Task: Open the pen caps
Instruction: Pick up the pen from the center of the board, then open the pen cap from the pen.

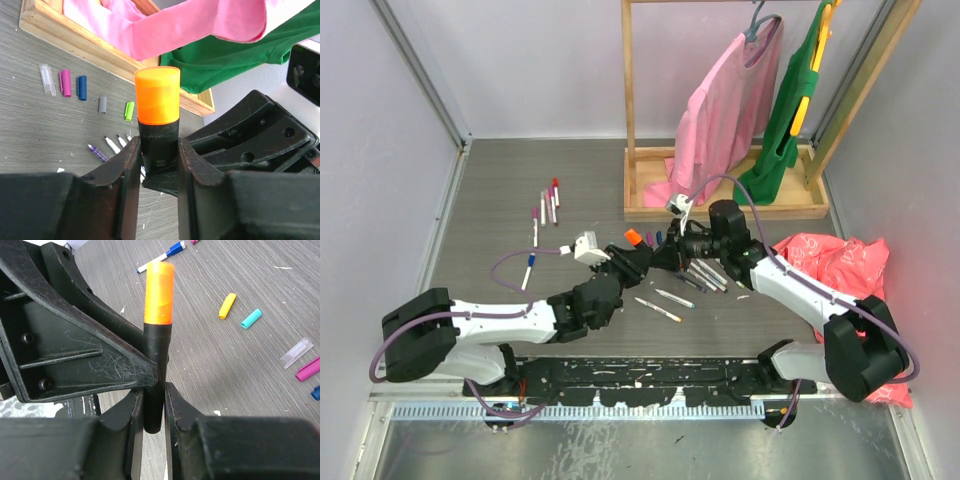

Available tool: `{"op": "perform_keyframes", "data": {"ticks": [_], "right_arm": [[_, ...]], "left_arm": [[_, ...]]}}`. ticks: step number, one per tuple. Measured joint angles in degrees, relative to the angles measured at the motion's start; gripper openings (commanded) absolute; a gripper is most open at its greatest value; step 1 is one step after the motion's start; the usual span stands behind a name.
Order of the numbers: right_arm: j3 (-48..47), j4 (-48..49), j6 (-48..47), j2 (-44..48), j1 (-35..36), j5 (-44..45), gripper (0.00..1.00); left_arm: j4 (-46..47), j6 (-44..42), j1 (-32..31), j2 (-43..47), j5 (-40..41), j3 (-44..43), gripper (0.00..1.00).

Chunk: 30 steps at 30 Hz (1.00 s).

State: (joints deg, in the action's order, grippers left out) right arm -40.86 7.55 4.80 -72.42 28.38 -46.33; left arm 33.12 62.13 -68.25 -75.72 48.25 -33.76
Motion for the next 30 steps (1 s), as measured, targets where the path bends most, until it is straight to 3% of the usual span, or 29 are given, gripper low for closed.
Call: {"op": "perform_keyframes", "data": {"ticks": [4, 10, 14, 21, 26, 30], "right_arm": [[-0.63, -1.01, -0.11, 0.00, -0.17, -0.07, 0.01], [-2.75, -2.51, -0.15, 0.00, -2.47, -2.05, 0.01], [-3.74, -3.69, -0.26, -0.04, -4.00, -5.42, 0.01], [-6.29, -6.49, -1.44, -1.46, -5.35, -16.85, 0.01], [-6.64, -6.71, -1.68, -1.46, -5.42, -23.93, 0.01], [-6.73, -6.78, -1.66, -1.51, -5.42, -26.53, 0.01]], "left_arm": [[-0.35, -0.42, -0.07, 0.68, -0.26, 0.02, 0.65], [2.38, -2.95, 2.10, 7.34, -4.02, 4.37, 0.86], [3.91, -4.74, 9.66, 12.63, -13.68, 8.22, 1.00], [12.11, -8.02, 26.80, 14.43, -44.83, 9.27, 1.00], [23.47, -7.17, 32.28, 8.94, -63.78, 9.18, 0.79], [33.59, -3.91, 32.63, 1.05, -73.18, 8.26, 0.66]]}}
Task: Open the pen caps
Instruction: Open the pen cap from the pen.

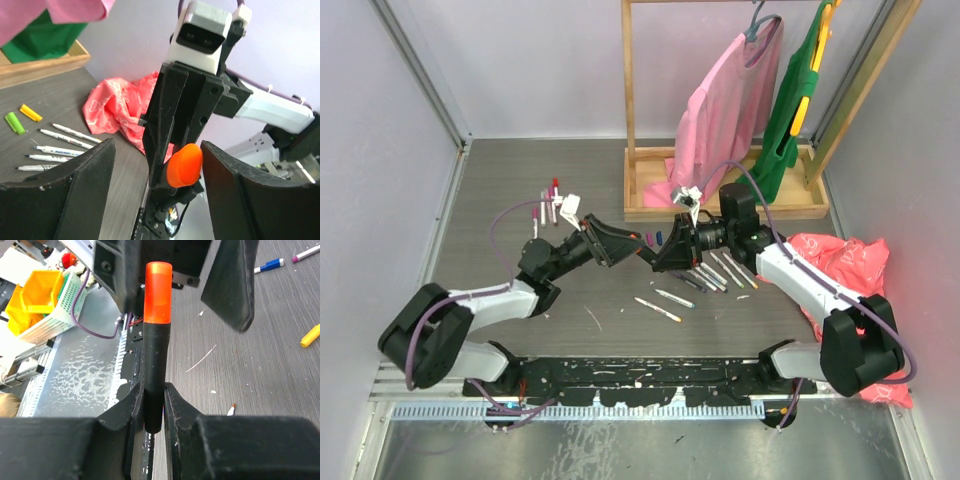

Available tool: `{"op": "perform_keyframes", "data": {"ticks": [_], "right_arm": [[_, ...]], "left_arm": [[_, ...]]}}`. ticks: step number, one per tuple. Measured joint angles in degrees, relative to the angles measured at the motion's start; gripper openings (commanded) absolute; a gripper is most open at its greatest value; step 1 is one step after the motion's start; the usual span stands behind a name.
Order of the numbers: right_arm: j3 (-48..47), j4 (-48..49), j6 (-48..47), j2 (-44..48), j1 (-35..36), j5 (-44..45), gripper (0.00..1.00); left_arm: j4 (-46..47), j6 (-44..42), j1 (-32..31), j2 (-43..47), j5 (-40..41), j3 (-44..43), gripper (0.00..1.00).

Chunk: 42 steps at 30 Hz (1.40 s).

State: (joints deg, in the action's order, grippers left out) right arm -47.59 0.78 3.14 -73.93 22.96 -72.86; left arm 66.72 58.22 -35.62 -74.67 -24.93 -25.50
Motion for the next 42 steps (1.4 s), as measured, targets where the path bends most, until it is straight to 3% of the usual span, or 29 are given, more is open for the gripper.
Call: {"op": "perform_keyframes", "data": {"ticks": [8, 14, 20, 23, 26, 29, 32, 39, 42], "right_arm": [[-0.52, 0.00, 0.44, -1.79, -0.22, -1.44, 0.01], [-0.55, -0.02, 1.16, -2.73, -0.50, -1.36, 0.01], [-0.81, 0.02, 1.66, -2.73, -0.59, -2.08, 0.01], [-0.81, 0.00, 1.97, -2.71, -0.59, -2.08, 0.02], [-0.81, -0.02, 1.99, -2.73, -0.59, -2.05, 0.19], [-0.81, -0.07, 2.03, -2.73, -0.59, -2.08, 0.45], [-0.81, -0.02, 2.14, -2.73, -0.59, -2.01, 0.58], [-0.81, -0.02, 1.95, -2.73, -0.09, -1.97, 0.60], [-0.81, -0.02, 1.95, -2.73, 0.44, -1.57, 0.55]], "left_arm": [[8.55, 3.04, 0.11, -5.86, -5.35, -1.01, 0.58], [9.77, 2.43, 0.11, -4.20, -4.33, -0.66, 0.32], [9.18, 2.12, 0.13, -3.85, -3.52, 0.09, 0.18], [9.07, 1.53, 0.13, -3.85, -3.32, 0.15, 0.06], [8.98, 1.03, 0.13, -3.85, -3.34, 0.15, 0.00], [8.87, 0.81, 0.13, -3.85, -3.37, 0.15, 0.00], [8.79, 0.63, 0.11, -3.85, -3.85, 0.15, 0.00], [8.63, -0.74, -0.83, -5.88, -5.31, -0.59, 0.00], [8.63, -1.18, -1.36, -6.93, -5.64, -1.14, 0.00]]}}
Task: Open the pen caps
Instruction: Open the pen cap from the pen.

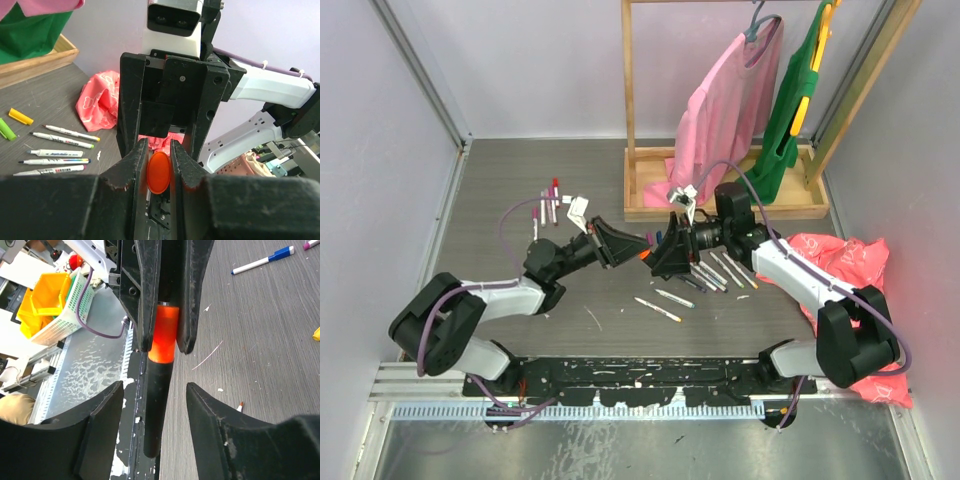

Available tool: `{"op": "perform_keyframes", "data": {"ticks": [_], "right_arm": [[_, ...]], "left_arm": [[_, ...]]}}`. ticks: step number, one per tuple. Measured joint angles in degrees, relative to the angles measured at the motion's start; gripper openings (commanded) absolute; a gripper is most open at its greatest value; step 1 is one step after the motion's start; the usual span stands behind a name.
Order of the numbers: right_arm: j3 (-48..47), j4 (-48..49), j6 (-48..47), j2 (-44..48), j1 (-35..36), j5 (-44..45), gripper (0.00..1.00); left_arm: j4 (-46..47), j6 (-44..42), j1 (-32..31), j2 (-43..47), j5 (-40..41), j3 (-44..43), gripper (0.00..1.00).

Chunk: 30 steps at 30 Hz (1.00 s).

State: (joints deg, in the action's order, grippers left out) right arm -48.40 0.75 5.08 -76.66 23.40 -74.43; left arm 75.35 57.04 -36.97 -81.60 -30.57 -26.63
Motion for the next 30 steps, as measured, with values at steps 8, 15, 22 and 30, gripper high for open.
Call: {"op": "perform_keyframes", "data": {"ticks": [8, 15, 22, 30], "right_arm": [[-0.94, -2.80, -0.98, -1.62, 2.12, 2.62, 0.01], [-4.52, 0.46, -1.95, -3.80, 4.22, 7.34, 0.01], [-3.26, -4.76, -2.34, -4.79, 5.05, 3.58, 0.01], [-2.97, -10.29, -6.99, -4.92, 9.11, 15.15, 0.01]], "left_arm": [[-0.26, -3.28, 0.04, -1.31, -0.85, -1.16, 0.00], [-1.92, -2.14, 8.57, 0.44, -9.79, -3.58, 0.00], [1.03, 2.40, 27.74, 2.14, -1.66, -16.72, 0.00], [-4.74, 3.08, 28.50, 10.14, 0.20, -10.75, 0.00]]}}
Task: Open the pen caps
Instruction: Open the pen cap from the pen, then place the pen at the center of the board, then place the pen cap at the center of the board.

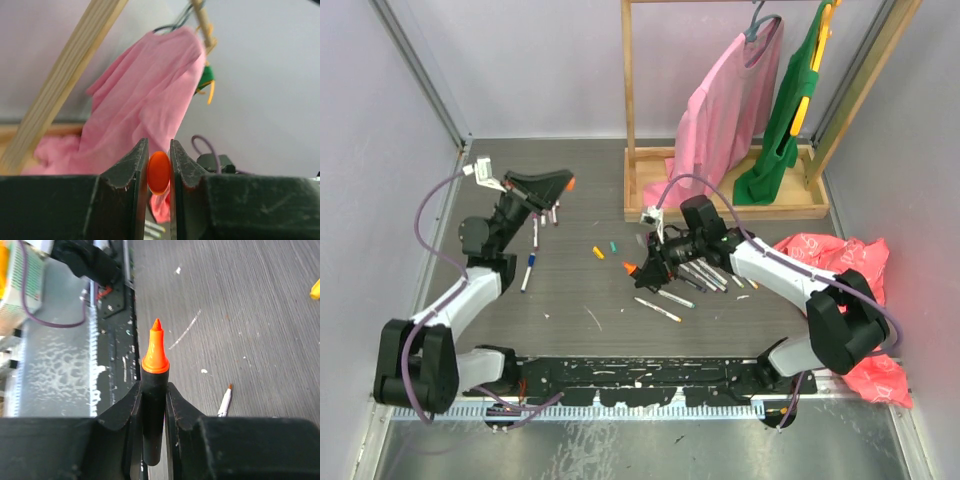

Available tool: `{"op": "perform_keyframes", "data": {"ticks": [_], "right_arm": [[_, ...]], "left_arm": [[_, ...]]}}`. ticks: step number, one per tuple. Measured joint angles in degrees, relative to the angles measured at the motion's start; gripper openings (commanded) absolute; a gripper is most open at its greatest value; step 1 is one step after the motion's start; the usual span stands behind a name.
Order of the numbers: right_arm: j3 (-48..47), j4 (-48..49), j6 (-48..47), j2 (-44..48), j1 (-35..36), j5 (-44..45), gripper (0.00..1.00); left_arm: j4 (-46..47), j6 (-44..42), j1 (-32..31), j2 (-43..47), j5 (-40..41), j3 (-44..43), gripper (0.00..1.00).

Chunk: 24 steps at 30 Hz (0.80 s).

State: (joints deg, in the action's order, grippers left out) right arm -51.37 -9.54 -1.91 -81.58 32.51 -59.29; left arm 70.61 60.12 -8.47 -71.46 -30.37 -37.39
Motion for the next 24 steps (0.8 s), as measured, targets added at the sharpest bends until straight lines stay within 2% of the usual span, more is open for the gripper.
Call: {"op": "perform_keyframes", "data": {"ticks": [3, 6, 10, 12, 15, 20, 24], "right_arm": [[1.84, -0.02, -0.98, 0.00, 4.33, 7.26, 0.01], [4.87, 0.35, -0.72, -0.02, 8.90, 13.33, 0.02], [6.99, 0.74, 0.70, -0.87, 13.90, 20.28, 0.01], [6.93, 1.16, 1.75, -2.78, 15.65, 23.47, 0.01], [6.51, 1.22, 4.00, -7.67, 18.16, 29.33, 0.01], [5.05, 0.44, 7.34, -11.72, 20.70, 37.66, 0.01], [4.13, 0.55, 8.79, -11.74, 21.05, 40.81, 0.11]], "left_arm": [[-10.71, -1.55, 0.00, 6.97, 2.71, 8.04, 0.00], [-25.20, -3.08, 0.02, 14.23, 6.23, 13.33, 0.00], [-43.08, -4.26, 0.00, 22.27, 10.54, 16.26, 0.00], [-48.00, -4.22, -0.02, 23.21, 11.80, 16.39, 0.00], [-53.20, -3.76, -0.35, 21.29, 13.38, 16.41, 0.00], [-57.96, -2.47, -2.43, 11.28, 15.50, 15.82, 0.00], [-60.94, -2.40, -4.79, 4.46, 17.14, 13.97, 0.00]]}}
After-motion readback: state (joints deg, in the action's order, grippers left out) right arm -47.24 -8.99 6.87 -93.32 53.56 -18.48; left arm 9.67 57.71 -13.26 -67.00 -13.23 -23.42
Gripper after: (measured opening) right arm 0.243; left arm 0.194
